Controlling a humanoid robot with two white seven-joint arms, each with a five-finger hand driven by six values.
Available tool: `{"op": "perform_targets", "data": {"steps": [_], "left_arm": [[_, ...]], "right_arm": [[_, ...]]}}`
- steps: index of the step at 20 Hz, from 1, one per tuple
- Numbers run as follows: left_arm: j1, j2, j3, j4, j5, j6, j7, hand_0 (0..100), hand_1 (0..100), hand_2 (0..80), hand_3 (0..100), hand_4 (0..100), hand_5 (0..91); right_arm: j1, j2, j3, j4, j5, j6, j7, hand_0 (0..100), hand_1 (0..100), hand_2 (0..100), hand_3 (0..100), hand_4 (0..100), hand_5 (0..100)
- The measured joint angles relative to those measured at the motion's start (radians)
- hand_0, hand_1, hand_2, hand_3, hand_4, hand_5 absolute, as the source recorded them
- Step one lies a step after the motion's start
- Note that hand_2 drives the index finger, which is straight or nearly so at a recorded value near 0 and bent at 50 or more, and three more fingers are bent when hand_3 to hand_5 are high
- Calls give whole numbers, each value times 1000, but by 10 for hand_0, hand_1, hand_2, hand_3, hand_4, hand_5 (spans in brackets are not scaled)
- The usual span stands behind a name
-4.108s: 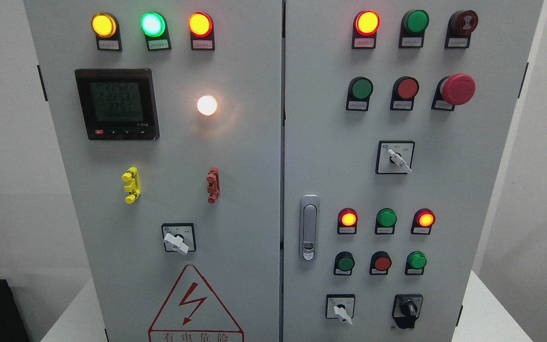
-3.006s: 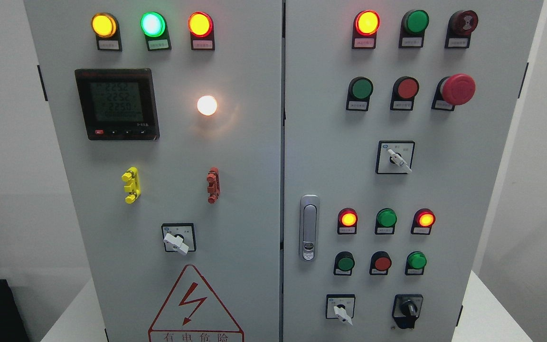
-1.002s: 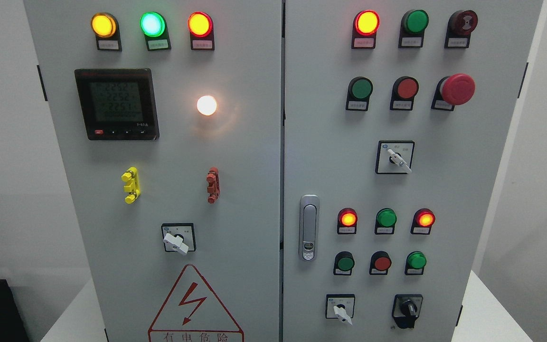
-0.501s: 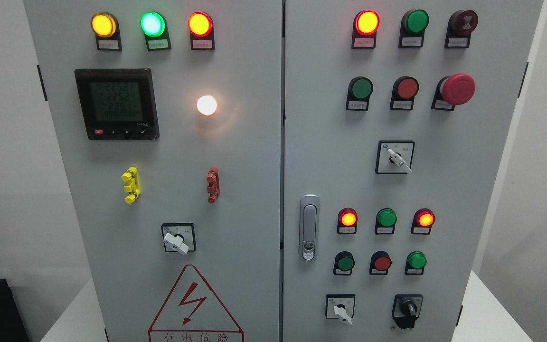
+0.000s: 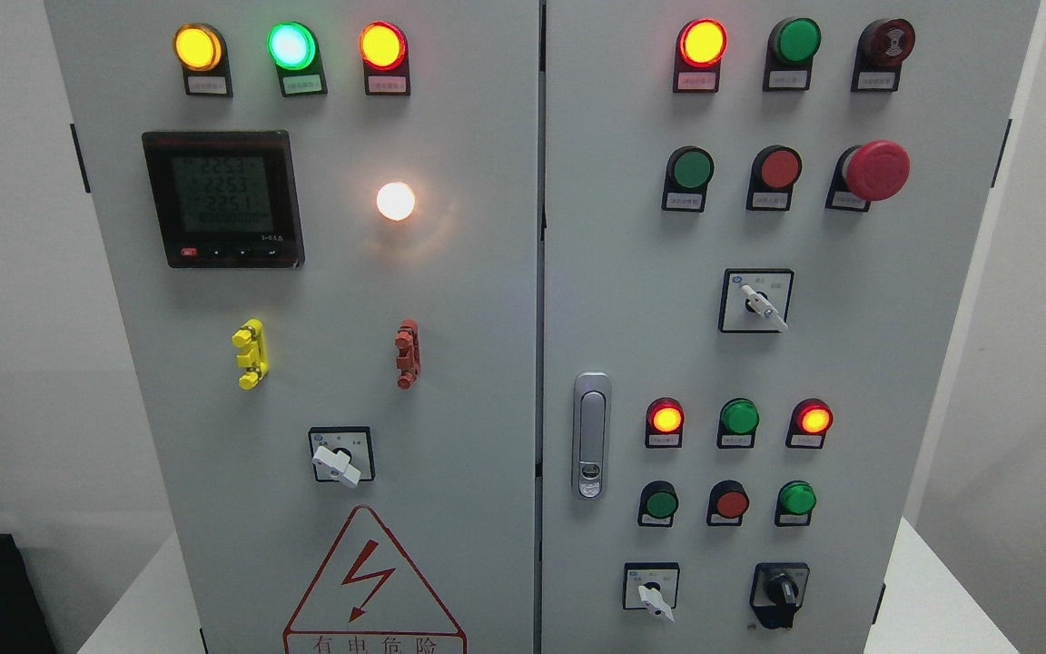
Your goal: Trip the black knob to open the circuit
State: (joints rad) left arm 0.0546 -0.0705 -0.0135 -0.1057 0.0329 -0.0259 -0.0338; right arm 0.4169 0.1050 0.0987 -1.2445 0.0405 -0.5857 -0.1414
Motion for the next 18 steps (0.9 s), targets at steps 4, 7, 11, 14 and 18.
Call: {"op": "perform_targets", "data": {"steps": [4,7,11,14,18], "left_arm": [[0,0,0,0,0,0,0,120,389,0,0,0,0],[0,0,0,0,0,0,0,120,389,0,0,0,0],[0,0,0,0,0,0,0,120,389,0,0,0,0],[0,0,0,0,0,0,0,120,389,0,0,0,0],[0,0,0,0,0,0,0,120,389,0,0,0,0]], "right_arm": [[-1,0,0,-15,0,0,0,0,71,0,891,734,606],[-5,-1,0,-45,0,1,0,0,72,0,890,735,608],[-17,-1,0,-79,0,6,0,0,75,0,893,736,610],[-19,-1,0,-128,0,36,0,0,75,0,898,739,612],[-19,-1,0,-192,0,57,0,0,77,0,930,768,656]]}}
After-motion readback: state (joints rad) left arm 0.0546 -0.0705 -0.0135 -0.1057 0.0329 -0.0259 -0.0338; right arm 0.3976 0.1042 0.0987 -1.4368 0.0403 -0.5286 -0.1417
